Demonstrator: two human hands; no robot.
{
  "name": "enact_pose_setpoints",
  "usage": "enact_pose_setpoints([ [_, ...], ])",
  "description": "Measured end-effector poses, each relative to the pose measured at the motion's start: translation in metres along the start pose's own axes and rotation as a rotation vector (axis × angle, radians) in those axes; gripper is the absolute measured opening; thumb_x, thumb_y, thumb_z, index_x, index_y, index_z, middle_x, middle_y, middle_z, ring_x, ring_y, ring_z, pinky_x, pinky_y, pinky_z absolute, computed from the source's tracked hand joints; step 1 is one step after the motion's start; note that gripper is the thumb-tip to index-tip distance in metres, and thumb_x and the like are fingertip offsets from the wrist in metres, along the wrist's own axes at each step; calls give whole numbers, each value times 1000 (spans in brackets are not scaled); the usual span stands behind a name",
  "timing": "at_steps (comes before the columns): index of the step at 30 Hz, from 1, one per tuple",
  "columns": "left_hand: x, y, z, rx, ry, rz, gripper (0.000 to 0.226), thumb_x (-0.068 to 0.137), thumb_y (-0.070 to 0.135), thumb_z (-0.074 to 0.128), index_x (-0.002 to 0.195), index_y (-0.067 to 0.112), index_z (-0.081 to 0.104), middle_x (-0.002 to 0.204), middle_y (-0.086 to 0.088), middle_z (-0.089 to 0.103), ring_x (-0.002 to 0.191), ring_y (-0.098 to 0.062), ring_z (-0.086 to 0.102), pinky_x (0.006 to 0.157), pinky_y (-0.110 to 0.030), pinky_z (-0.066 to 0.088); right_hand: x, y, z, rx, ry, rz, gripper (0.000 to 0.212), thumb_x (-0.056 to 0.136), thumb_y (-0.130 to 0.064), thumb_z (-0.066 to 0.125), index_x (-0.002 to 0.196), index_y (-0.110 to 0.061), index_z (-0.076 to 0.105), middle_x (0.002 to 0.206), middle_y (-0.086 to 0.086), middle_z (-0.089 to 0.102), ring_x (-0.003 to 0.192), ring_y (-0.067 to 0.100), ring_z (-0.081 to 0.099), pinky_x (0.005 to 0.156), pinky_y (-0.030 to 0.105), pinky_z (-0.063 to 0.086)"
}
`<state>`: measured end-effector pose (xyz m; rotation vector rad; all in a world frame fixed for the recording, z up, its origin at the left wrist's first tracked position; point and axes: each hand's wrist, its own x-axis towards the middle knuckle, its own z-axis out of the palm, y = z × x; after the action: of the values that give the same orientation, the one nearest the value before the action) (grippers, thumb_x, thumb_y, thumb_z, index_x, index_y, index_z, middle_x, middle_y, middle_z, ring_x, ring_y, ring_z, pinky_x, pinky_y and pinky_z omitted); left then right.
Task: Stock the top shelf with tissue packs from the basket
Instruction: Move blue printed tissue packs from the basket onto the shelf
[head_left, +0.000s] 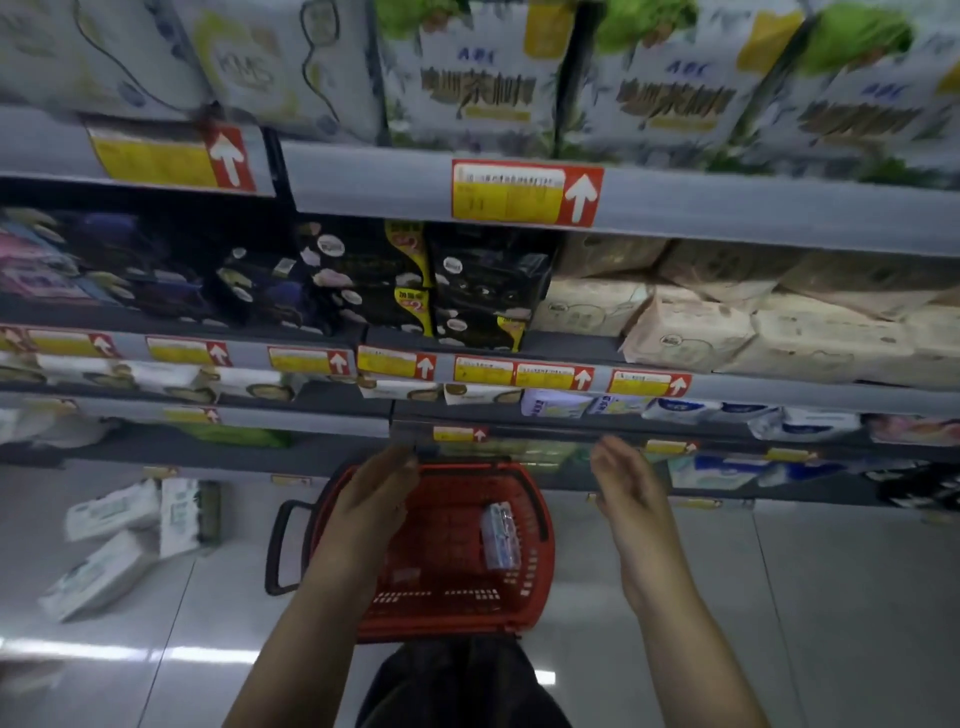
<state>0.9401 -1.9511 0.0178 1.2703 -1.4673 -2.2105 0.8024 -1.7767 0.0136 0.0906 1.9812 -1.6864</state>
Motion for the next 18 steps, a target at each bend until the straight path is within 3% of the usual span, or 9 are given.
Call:
enact_pose_setpoints([
  [2, 9, -13, -2, 39, 20, -38, 44, 85, 32, 71, 126, 22, 59, 120, 2, 63, 121, -24, 55, 107, -41, 40, 5, 13, 3, -9, -8, 15, 27, 94, -24, 54, 121, -30, 52, 129, -6, 54, 115, 5, 52, 102, 30, 40],
  [6, 29, -40, -7, 53, 57, -95, 38, 88, 28, 67, 126, 25, 60, 120, 2, 66, 117, -21, 59, 103, -42, 45, 19, 40, 6, -23, 1, 53, 28, 95, -21, 54, 121, -29, 51, 126, -6, 53, 98, -12, 50, 72, 5, 42],
  [10, 40, -57, -2, 84, 70, -109, 31, 94, 21, 58, 125, 24, 56, 98, 15, 67, 90, -1, 66, 69, -24, 48, 29, 69, 6, -63, 14, 106, 37, 95, -22, 54, 132, -21, 49, 124, -6, 53, 90, -15, 51, 59, 0, 43],
  [11, 43, -61, -1, 83, 73, -113, 30, 95, 20, 57, 124, 24, 56, 93, 16, 69, 84, 2, 67, 67, -23, 46, 30, 75, 7, -75, 14, 110, 37, 95, -22, 54, 132, -20, 49, 123, -7, 53, 87, -16, 53, 59, 0, 43],
  [14, 49, -68, 2, 57, 84, -162, 31, 94, 22, 57, 125, 24, 56, 104, 10, 70, 101, -8, 65, 79, -29, 47, 34, 87, 9, -89, 16, 116, 33, 95, -19, 54, 128, -20, 50, 112, -14, 52, 75, -27, 52, 55, -3, 39],
  [18, 57, -82, 1, 23, 55, -205, 41, 90, 28, 60, 130, 23, 53, 120, 0, 65, 111, -14, 60, 96, -35, 45, 42, 104, 9, -99, 30, 121, 34, 95, -20, 55, 128, -22, 50, 119, -11, 51, 89, -16, 49, 56, -4, 39],
])
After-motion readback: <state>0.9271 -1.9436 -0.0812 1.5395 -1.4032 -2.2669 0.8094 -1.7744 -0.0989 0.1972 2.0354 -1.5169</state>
